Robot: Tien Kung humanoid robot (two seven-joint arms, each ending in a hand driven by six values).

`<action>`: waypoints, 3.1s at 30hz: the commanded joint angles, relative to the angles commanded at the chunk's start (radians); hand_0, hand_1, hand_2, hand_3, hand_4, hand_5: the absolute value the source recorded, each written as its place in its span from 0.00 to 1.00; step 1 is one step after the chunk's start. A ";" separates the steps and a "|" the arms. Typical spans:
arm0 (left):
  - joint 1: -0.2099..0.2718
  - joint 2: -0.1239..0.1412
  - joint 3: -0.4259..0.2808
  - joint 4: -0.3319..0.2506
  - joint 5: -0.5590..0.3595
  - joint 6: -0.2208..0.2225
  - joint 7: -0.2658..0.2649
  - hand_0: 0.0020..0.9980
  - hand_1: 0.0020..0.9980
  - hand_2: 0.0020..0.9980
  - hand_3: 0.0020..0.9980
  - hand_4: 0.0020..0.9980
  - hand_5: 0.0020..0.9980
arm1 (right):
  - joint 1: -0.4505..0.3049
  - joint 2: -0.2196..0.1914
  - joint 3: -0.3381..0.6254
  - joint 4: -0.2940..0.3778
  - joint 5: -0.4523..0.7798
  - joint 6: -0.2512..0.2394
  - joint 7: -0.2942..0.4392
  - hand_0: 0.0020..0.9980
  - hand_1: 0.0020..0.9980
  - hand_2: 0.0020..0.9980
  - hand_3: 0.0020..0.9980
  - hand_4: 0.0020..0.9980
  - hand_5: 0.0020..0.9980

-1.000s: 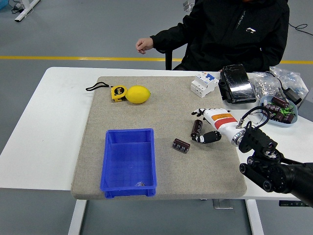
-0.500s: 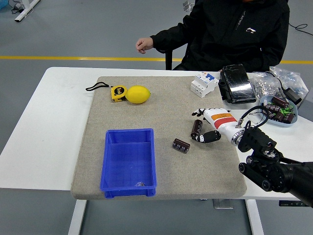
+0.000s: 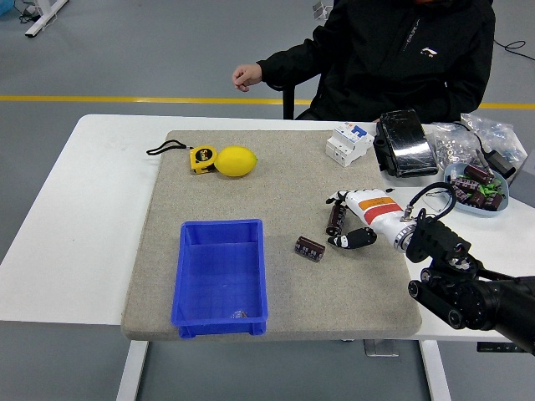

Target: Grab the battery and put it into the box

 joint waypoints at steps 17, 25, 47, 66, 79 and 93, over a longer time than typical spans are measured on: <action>-0.003 0.001 -0.002 -0.001 0.009 -0.004 0.002 0.77 0.76 0.75 0.60 0.66 0.59 | 0.004 -0.001 -0.004 -0.002 -0.002 -0.028 0.014 0.63 0.70 0.76 0.76 0.90 0.30; -0.007 0.000 0.000 -0.002 0.011 -0.005 0.002 0.77 0.76 0.76 0.60 0.66 0.59 | 0.007 0.005 -0.021 -0.012 0.004 -0.033 0.020 0.53 0.65 0.71 0.69 0.87 0.31; -0.009 0.000 0.002 -0.004 0.010 -0.008 0.004 0.77 0.76 0.76 0.60 0.66 0.59 | 0.003 0.004 -0.035 -0.019 0.013 -0.051 0.032 0.38 0.52 0.59 0.57 0.76 0.26; 0.003 0.002 -0.014 -0.003 0.029 -0.012 0.006 0.77 0.76 0.75 0.60 0.66 0.59 | 0.008 -0.009 -0.010 0.022 -0.003 -0.062 0.039 0.32 0.47 0.58 0.56 0.70 0.23; 0.009 0.007 -0.036 -0.002 0.051 -0.014 0.012 0.77 0.76 0.75 0.60 0.66 0.59 | 0.020 -0.033 0.040 0.113 -0.057 -0.070 0.029 0.31 0.46 0.57 0.56 0.66 0.21; 0.021 0.014 -0.074 -0.002 0.090 -0.019 0.025 0.77 0.75 0.75 0.60 0.66 0.59 | 0.033 -0.027 0.071 0.486 -0.188 -0.097 -0.043 0.31 0.46 0.57 0.56 0.66 0.21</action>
